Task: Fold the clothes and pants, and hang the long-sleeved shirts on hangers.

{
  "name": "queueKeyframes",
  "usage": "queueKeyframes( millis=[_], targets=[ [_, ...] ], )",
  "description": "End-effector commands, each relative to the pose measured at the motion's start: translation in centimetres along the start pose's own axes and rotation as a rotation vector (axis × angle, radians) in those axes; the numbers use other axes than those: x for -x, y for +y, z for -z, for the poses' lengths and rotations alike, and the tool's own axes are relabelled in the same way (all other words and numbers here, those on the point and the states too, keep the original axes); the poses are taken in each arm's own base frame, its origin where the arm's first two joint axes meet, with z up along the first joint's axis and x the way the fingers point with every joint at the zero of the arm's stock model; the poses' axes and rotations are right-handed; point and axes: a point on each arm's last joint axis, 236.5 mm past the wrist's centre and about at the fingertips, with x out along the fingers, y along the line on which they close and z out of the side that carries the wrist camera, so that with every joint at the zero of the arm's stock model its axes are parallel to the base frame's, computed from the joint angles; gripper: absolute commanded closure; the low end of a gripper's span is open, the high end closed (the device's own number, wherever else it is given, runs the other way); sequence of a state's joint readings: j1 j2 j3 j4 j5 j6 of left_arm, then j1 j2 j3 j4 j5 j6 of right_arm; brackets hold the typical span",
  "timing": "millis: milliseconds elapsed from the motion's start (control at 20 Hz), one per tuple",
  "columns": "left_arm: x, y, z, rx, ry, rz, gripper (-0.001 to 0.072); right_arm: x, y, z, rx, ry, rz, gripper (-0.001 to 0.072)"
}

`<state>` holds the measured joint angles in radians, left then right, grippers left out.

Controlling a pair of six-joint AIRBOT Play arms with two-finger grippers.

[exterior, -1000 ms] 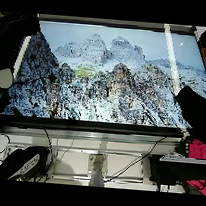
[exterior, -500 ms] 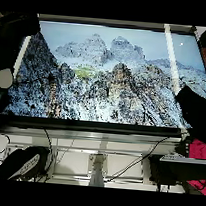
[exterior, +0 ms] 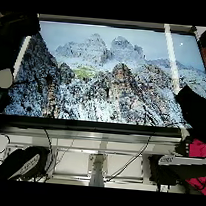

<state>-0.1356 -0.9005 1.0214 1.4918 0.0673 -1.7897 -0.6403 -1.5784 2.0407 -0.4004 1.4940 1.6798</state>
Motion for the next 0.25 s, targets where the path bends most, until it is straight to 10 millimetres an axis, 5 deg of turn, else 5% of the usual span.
queueKeyframes(
  millis=[0, 200],
  targets=[
    [0.0, 0.0, -0.1, -0.001, -0.001, 0.000, 0.0091, -3.2, 7.0, 3.3, 0.086, 0.101, -0.228, 0.0701],
    [0.0, 0.0, -0.1, 0.000, -0.001, 0.000, 0.0091, -4.1, 11.1, 5.6, 0.118, 0.165, -0.374, 0.0701]
  ],
)
